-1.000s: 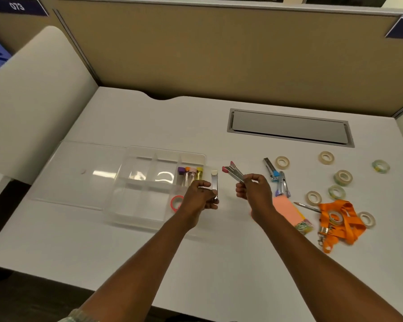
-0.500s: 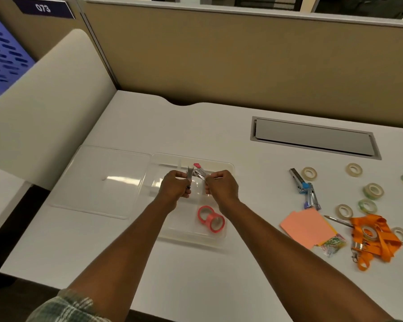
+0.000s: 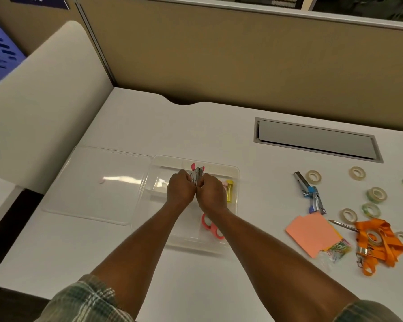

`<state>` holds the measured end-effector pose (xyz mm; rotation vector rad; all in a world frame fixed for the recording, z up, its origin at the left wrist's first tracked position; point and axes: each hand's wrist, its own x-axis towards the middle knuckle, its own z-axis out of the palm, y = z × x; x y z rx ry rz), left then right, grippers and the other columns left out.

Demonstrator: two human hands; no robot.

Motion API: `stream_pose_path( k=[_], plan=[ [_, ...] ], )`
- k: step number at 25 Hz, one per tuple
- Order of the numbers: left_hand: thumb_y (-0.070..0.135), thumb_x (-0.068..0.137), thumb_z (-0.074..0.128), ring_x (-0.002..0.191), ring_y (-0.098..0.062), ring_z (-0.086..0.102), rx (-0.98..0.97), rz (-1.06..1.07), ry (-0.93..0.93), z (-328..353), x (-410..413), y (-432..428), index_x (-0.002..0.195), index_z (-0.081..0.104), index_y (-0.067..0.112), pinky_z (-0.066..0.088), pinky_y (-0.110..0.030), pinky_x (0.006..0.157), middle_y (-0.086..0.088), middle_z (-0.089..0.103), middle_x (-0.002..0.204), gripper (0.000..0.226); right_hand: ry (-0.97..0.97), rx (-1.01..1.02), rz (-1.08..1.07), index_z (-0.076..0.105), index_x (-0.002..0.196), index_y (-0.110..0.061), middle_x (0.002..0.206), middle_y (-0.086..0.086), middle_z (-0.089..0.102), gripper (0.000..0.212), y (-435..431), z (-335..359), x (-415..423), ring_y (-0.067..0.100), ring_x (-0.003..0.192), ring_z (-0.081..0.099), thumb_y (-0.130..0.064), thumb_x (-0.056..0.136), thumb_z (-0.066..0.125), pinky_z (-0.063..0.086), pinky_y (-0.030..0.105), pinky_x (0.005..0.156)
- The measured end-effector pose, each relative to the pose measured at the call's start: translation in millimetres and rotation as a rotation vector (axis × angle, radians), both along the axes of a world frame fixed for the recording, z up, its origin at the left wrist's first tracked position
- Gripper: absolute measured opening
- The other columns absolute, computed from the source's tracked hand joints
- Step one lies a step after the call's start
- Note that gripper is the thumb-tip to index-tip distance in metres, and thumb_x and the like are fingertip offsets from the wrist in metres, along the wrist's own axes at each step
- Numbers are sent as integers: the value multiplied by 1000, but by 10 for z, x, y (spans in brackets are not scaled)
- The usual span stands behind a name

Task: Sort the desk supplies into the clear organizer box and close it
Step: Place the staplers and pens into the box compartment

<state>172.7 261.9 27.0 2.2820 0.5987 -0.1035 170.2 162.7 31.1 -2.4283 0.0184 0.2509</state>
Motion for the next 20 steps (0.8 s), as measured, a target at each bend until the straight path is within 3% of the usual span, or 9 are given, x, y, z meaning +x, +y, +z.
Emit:
stream_pose_path(
  k=[3, 7, 10, 15, 20],
  plan=[
    [7, 79, 62, 79, -27, 60, 99, -88, 27, -42, 16, -20, 89, 63, 5, 43, -32, 63, -10, 62, 88, 10, -13, -125, 73, 68, 96, -11, 94, 8, 72, 20, 2, -63, -12, 28, 88, 67, -4, 90, 50, 44, 33, 67],
    [1, 78, 61, 85, -30, 64, 188, -170, 68, -86, 48, 12, 88, 64, 4, 49, -36, 68, -13, 66, 91, 11, -7, -152, 136, 72, 107, -12, 103, 8, 74, 26, -16, -107, -12, 27, 97, 69, -1, 91, 54, 55, 36, 80],
    [-3, 73, 63, 88, -28, 62, 169, -163, 75, -100, 49, 19, 87, 65, 7, 48, -35, 72, -12, 64, 95, 17, -17, -105, 168, 72, 112, -12, 110, 10, 73, 31, -63, -81, -9, 28, 104, 67, -1, 88, 55, 54, 38, 86],
    [14, 83, 57, 85, -21, 60, 115, -77, -15, -38, 60, -97, 89, 66, 14, 39, -27, 69, -5, 60, 97, 11, -84, -40, 121, 68, 114, -17, 111, 6, 67, 25, -262, -9, 26, 27, 105, 63, -22, 91, 56, 53, 39, 85],
    [22, 86, 62, 83, -19, 61, 89, -121, -85, 56, 116, -377, 91, 65, 14, 42, -27, 69, -4, 61, 94, 10, -121, -47, 7, 63, 116, -20, 114, 1, 64, 26, -761, 15, 70, 22, 107, 60, -32, 94, 57, 52, 40, 85]
  ],
)
